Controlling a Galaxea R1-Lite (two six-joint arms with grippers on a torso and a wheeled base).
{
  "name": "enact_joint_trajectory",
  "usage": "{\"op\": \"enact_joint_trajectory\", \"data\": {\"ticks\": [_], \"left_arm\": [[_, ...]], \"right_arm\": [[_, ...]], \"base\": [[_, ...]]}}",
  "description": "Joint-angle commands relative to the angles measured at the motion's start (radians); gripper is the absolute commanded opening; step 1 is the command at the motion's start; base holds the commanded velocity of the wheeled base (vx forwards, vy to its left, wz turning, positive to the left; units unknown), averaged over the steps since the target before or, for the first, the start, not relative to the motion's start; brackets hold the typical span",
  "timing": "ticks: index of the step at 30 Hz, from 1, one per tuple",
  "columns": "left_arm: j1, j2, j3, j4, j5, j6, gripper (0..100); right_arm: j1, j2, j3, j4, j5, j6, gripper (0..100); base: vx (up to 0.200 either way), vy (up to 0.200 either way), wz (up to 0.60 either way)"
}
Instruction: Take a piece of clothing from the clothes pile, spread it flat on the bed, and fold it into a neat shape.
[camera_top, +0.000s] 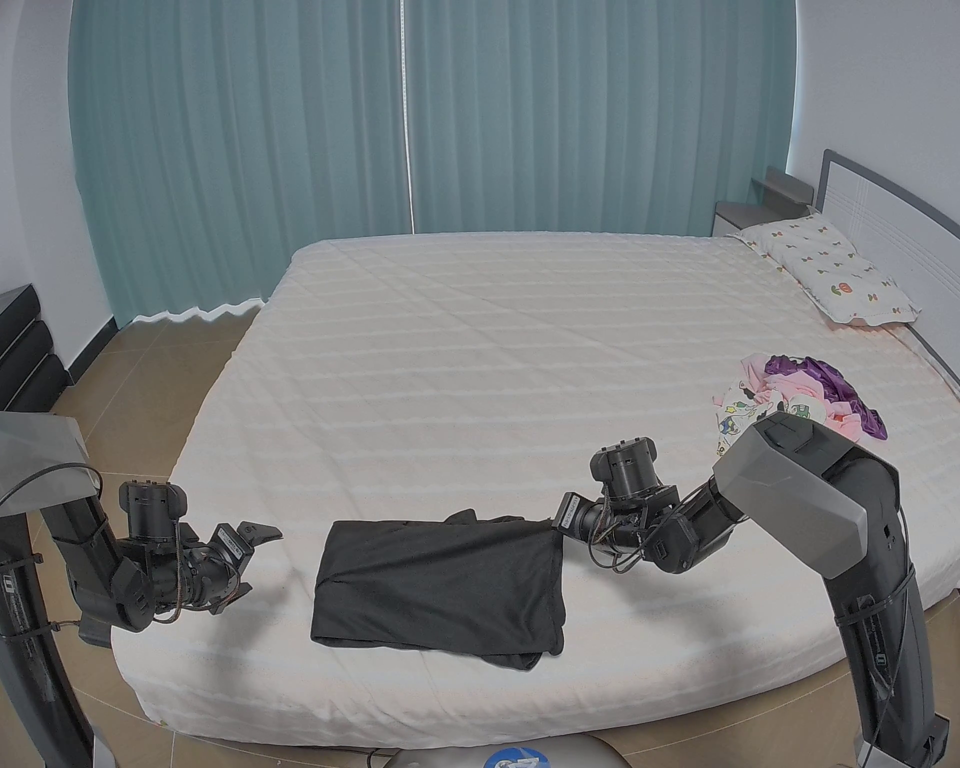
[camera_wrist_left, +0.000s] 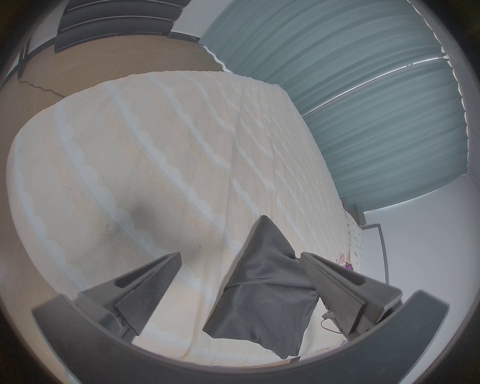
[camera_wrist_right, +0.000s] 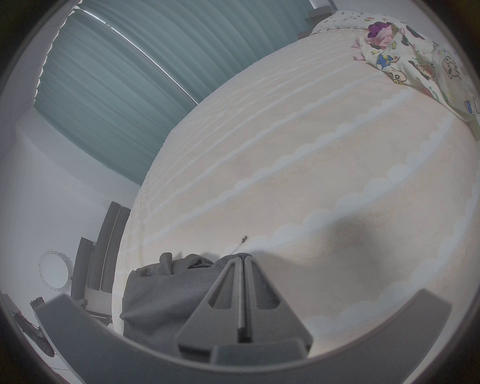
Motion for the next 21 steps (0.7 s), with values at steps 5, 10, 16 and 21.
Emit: {"op": "enact_joint_trajectory", "data": {"ticks": [5,10,16,21], "left_arm": [[-0.001,0.002,-0.001,-0.001,0.002,-0.002,100],[0.001,0.002,0.0,-0.001,0.002,-0.002,100],[-0.001,0.002,-0.001,-0.001,0.002,-0.002,100],[-0.001,0.001,0.0,-0.001,0.002,0.0,100]], "right_arm": [[-0.022,-0.019,0.019,0.007,-0.001,0.004,0],[-0.022,-0.019,0.025,0.004,-0.003,0.006,0],[-0.019,-0.022,0.043,0.005,-0.004,0.006,0],[-0.027,-0.055,0.062,-0.007,-0.017,0.007,100]], "base": [[0.0,0.0,0.0],[0.0,0.0,0.0],[0.0,0.0,0.0],[0.0,0.0,0.0]]}}
